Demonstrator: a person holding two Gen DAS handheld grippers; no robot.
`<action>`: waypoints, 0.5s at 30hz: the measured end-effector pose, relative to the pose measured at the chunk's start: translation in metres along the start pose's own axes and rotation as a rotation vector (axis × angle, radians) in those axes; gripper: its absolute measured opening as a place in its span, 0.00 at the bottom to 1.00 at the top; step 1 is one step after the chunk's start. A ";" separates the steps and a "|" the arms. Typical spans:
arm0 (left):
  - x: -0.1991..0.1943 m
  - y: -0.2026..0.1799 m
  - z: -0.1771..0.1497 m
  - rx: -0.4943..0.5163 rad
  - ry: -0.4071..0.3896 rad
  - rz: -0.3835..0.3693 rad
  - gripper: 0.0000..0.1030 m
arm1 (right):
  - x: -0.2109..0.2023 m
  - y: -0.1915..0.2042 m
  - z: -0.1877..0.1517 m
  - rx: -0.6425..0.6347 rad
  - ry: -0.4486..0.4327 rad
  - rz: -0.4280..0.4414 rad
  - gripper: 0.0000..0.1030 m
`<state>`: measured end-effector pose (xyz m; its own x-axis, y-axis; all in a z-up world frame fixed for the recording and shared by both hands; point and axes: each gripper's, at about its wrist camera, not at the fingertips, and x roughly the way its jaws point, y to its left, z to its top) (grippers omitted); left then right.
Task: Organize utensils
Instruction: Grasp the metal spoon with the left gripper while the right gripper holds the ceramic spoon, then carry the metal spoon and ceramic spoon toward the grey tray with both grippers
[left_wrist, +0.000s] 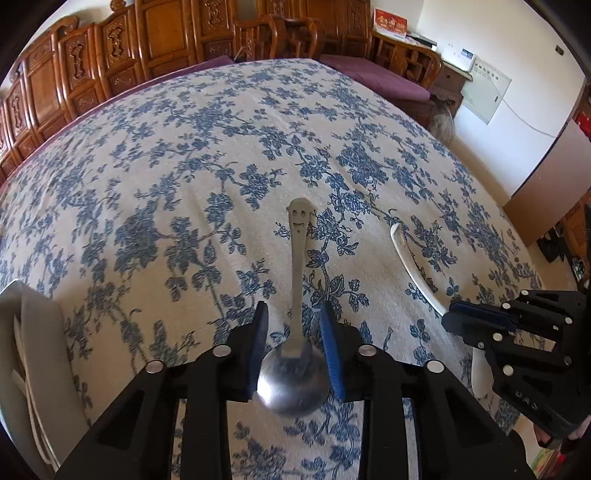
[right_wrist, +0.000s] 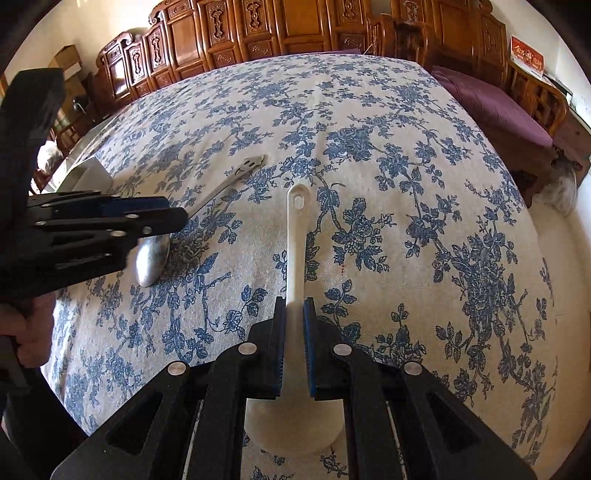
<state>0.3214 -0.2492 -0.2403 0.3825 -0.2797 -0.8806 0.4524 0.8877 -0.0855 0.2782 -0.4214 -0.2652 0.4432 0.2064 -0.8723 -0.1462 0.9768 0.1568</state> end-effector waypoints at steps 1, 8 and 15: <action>0.002 0.001 0.000 -0.002 0.007 -0.001 0.21 | 0.000 0.000 0.000 0.000 0.000 0.000 0.11; 0.011 0.001 0.000 0.008 0.026 0.027 0.15 | 0.001 -0.001 0.000 0.001 0.000 0.001 0.11; 0.013 0.000 0.001 0.030 0.028 0.043 0.05 | 0.001 0.001 0.000 -0.001 0.001 0.001 0.11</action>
<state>0.3273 -0.2533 -0.2513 0.3797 -0.2308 -0.8959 0.4599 0.8873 -0.0337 0.2782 -0.4204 -0.2655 0.4419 0.2076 -0.8727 -0.1476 0.9764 0.1575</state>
